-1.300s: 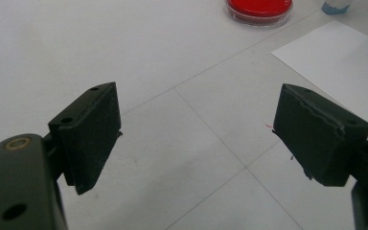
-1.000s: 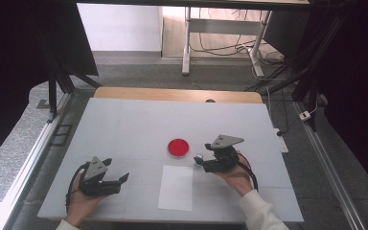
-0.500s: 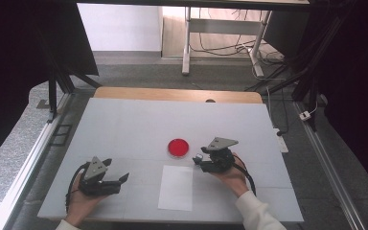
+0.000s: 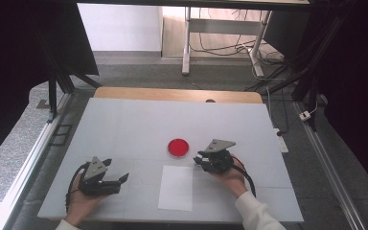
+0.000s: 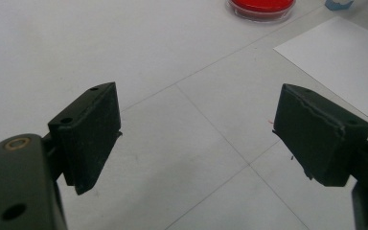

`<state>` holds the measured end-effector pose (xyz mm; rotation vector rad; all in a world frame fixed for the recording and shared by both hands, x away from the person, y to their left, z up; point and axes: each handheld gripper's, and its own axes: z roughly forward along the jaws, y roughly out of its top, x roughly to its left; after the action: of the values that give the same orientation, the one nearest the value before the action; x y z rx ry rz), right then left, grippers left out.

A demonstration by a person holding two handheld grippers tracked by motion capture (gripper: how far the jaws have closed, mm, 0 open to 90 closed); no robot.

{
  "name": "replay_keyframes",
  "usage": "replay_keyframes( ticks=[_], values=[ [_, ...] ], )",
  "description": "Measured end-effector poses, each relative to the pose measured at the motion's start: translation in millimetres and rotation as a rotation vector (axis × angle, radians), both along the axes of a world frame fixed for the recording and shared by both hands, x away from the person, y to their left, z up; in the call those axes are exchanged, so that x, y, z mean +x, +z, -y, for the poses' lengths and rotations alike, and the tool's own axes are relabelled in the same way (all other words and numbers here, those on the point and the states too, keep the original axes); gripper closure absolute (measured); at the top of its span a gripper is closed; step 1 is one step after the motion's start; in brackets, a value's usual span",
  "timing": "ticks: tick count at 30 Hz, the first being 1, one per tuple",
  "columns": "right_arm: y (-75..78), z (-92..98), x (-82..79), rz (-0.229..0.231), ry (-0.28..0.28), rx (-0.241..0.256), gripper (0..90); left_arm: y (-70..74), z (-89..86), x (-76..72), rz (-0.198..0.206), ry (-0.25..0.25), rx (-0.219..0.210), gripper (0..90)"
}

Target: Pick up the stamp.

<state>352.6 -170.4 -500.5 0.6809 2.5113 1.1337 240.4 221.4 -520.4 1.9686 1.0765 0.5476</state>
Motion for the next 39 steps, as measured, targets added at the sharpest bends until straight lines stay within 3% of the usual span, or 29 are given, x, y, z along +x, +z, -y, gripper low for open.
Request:
replay_keyframes(
  ticks=[5,18,31,39],
  values=[
    [0.3,0.5,-0.5,0.006,0.006,-0.005,74.3,-0.3,-0.4,0.0,-0.001,0.001,0.0,16.6],
    [3.9,0.6,-4.5,0.037,0.016,0.008,75.3,-1.6,-0.1,0.1,-0.004,-0.005,0.004,16.7],
    [14.6,10.0,-7.3,0.077,-0.004,0.067,75.4,-2.9,0.7,0.4,-0.008,-0.005,0.009,16.7],
    [22.7,16.2,-9.5,0.09,-0.019,0.129,75.4,-3.4,1.6,0.7,-0.009,-0.007,0.012,16.7]
  ],
)
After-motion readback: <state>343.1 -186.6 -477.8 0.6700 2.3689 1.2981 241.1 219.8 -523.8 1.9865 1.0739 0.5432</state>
